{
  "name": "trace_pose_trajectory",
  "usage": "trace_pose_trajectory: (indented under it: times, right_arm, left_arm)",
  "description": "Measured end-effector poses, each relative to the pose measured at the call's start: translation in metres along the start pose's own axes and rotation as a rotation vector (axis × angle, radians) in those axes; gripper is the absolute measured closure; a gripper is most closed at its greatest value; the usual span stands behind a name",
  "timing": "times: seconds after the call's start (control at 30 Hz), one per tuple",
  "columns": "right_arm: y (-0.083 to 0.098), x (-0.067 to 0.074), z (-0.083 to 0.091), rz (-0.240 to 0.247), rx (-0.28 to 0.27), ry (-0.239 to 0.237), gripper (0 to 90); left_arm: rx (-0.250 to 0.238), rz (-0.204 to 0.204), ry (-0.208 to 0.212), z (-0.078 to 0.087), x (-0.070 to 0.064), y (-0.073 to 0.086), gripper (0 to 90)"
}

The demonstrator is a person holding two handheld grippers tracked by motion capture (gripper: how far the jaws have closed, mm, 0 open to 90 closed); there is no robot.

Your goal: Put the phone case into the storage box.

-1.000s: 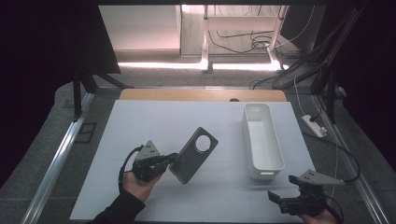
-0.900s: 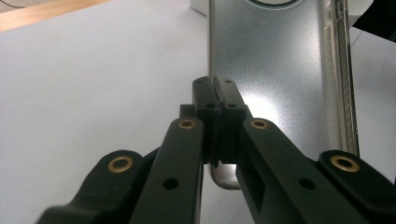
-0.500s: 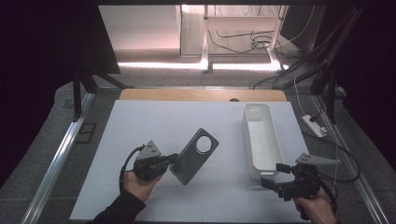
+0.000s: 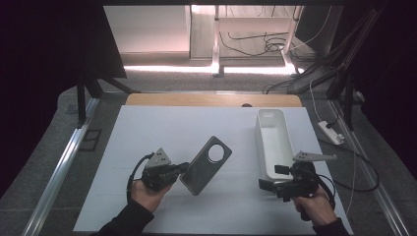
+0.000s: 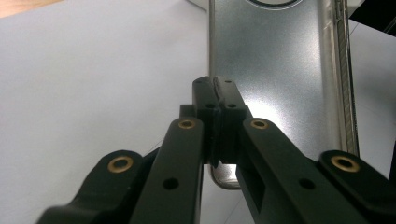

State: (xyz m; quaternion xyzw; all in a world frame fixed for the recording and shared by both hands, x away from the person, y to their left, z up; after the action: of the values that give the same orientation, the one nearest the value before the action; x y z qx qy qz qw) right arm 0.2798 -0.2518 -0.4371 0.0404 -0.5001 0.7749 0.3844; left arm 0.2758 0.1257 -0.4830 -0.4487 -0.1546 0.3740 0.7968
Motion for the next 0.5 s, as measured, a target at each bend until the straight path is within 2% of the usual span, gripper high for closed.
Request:
trace_pose_trajectory:
  times: [0.23, 0.5]
  right_arm:
    - [-0.006, 0.005, -0.022, 0.000, 0.032, -0.025, 0.0]
    - [-0.013, 0.007, -0.039, -0.017, 0.033, -0.053, 0.0]
  left_arm:
    - [0.007, 0.000, 0.002, -0.002, 0.000, 0.000, 88.9]
    - [0.010, 0.000, 0.006, -0.003, -0.001, 0.000, 89.0]
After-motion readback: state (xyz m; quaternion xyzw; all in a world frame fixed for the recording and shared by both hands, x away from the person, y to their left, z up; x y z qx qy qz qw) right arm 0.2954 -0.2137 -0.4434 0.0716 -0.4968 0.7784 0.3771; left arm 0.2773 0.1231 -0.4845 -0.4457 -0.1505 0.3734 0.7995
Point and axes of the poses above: each handheld gripper's, and its own axes: z roughly backward along the jaws, y roughly out of its underside, x roughly to its left, the point moved 2 cm from there along -z, roughly forward along the jaws, and after that the axes turned 6 degrees about -y, right-handed, at the moved point
